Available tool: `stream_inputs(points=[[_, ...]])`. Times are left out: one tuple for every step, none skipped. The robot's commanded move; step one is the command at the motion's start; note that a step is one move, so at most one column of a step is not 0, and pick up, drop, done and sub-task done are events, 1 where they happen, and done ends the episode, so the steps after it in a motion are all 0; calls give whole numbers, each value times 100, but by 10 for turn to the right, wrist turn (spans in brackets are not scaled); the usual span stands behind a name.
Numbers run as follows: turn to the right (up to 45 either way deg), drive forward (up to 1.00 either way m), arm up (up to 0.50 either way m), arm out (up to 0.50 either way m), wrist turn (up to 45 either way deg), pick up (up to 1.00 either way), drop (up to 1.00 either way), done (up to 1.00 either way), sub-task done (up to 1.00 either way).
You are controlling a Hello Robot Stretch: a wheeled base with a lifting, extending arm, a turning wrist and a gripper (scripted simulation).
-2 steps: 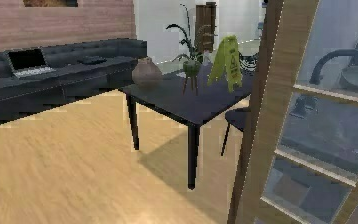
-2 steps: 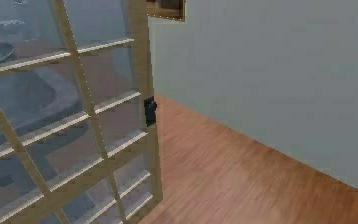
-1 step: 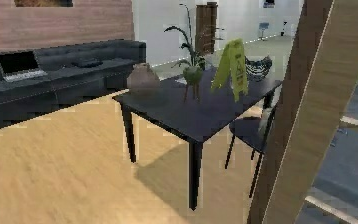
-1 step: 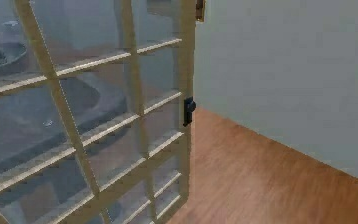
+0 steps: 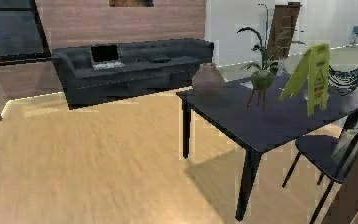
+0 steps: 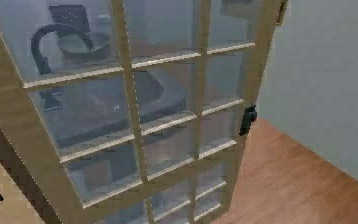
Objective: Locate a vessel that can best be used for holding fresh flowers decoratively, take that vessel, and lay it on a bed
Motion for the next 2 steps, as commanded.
stream_inputs(points=[[0,30,0,0,0,0,0,0,0],[90,0,0,0,0,0,0,0,0]])
